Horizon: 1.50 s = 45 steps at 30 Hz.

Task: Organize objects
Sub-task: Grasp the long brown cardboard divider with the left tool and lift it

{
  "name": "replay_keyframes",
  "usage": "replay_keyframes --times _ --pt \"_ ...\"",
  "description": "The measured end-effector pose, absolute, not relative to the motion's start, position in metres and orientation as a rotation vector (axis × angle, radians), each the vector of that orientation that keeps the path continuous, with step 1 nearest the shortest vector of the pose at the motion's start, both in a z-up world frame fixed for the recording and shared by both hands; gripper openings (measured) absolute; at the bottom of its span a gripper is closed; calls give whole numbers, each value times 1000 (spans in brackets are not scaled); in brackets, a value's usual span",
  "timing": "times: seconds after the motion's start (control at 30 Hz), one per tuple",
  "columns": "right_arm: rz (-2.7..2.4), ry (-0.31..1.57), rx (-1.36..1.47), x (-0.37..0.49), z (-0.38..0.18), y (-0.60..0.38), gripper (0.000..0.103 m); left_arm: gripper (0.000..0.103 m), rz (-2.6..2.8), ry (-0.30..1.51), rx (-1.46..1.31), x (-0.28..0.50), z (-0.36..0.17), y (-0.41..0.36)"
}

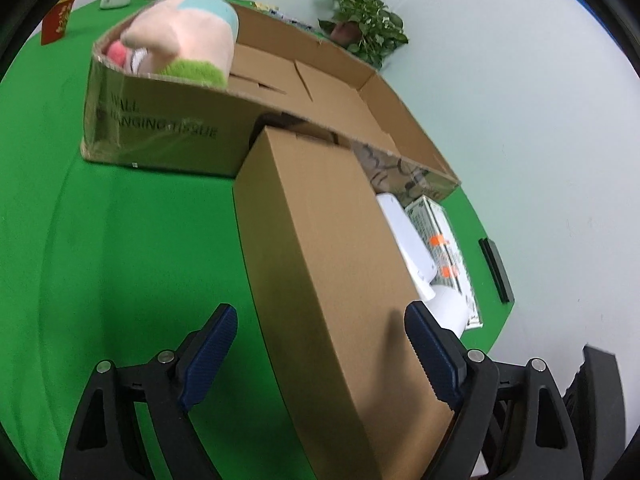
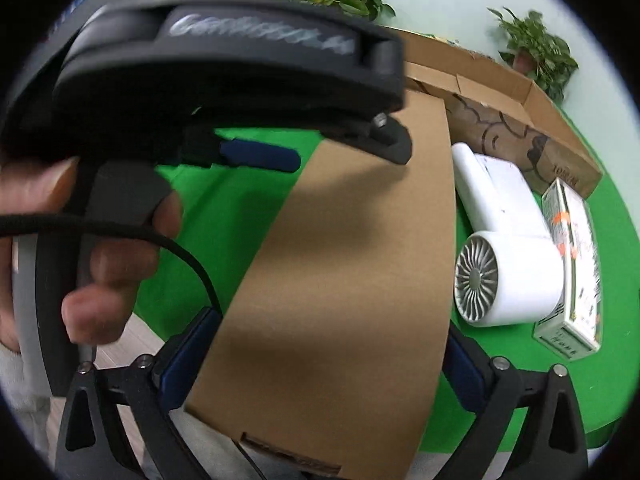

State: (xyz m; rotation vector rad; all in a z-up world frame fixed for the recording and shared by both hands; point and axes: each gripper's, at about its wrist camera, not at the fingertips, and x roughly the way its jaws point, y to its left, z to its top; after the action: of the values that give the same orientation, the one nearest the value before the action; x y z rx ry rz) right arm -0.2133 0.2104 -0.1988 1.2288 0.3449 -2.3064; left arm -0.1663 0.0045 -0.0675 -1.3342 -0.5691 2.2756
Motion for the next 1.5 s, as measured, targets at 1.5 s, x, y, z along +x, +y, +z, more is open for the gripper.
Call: replay_keyframes --times 1.5 --pt "-1965 -285 1174 -230 -178 366 98 66 2303 -617 -1413 -135 -58 -43"
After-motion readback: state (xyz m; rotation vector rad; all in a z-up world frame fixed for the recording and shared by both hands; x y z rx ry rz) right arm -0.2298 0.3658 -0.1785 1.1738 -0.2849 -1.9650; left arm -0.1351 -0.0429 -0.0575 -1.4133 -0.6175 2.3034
